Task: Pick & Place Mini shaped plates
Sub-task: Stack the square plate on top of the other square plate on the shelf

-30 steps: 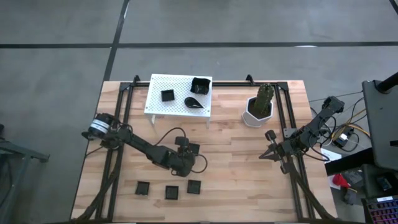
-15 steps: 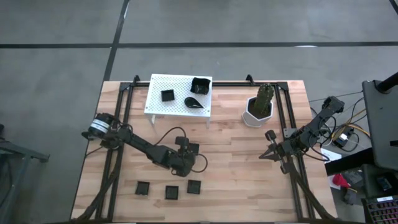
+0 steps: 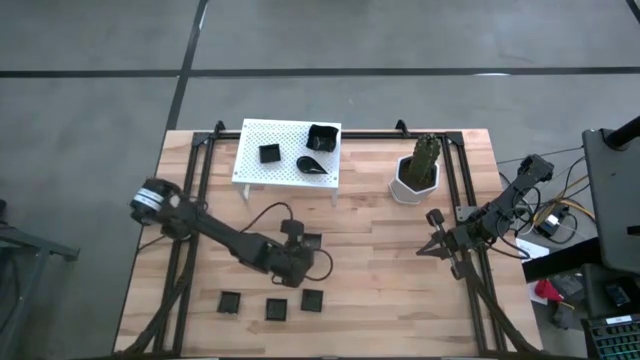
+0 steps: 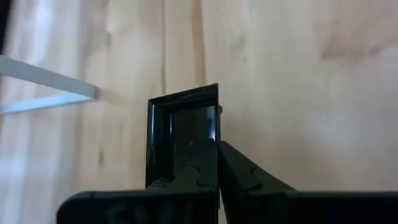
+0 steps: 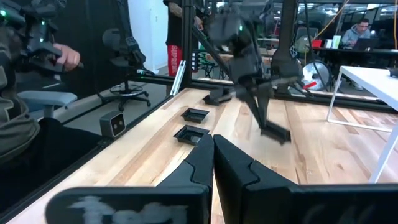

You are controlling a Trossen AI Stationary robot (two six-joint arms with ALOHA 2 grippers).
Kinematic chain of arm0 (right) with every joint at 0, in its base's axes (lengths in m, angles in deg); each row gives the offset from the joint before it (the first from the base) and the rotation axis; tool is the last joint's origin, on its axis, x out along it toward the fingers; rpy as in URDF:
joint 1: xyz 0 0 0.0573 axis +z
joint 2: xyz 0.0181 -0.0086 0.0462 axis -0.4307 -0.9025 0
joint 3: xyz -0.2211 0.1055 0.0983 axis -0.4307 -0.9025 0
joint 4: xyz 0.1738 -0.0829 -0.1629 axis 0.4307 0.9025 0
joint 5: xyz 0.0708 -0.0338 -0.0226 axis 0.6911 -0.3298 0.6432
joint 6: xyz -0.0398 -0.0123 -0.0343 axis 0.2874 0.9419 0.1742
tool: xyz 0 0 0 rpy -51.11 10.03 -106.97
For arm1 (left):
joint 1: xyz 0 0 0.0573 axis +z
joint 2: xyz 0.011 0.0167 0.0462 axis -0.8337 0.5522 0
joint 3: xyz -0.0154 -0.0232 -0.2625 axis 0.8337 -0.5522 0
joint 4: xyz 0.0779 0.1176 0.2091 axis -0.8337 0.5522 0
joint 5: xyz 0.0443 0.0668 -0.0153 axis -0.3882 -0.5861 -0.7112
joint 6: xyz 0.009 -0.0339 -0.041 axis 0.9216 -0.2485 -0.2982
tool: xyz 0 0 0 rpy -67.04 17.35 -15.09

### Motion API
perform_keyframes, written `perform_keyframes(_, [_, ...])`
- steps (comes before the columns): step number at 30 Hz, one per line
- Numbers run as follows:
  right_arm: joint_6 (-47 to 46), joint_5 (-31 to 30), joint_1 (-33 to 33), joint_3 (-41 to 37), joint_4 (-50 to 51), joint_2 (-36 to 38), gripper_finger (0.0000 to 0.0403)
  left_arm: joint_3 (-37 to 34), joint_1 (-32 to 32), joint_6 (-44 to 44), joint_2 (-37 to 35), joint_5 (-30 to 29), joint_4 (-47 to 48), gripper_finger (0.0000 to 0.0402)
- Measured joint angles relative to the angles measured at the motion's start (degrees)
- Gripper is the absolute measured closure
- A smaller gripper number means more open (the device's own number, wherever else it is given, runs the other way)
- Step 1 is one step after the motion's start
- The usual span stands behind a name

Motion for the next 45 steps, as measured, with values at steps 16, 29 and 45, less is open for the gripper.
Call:
perform_keyframes(16, [0.02, 0.0, 0.02, -0.01, -0.01, -0.07, 0.0394, 1.29, -3.89, -8.42, -22.68, -13.54, 24.29, 0.0401])
perform_keyframes(29, [0.06, 0.0, -0.01, -0.02, -0.01, -0.02, 0.0394, 3.9, 13.75, 3.98, -31.54, -12.99, 27.65, 0.0401])
perform_keyframes(45, [0.01, 0.01, 0.01, 0.0, -0.01, -0.02, 0.0394, 4.18, 35.99, 14.42, -28.44, -8.15, 25.92, 0.0401])
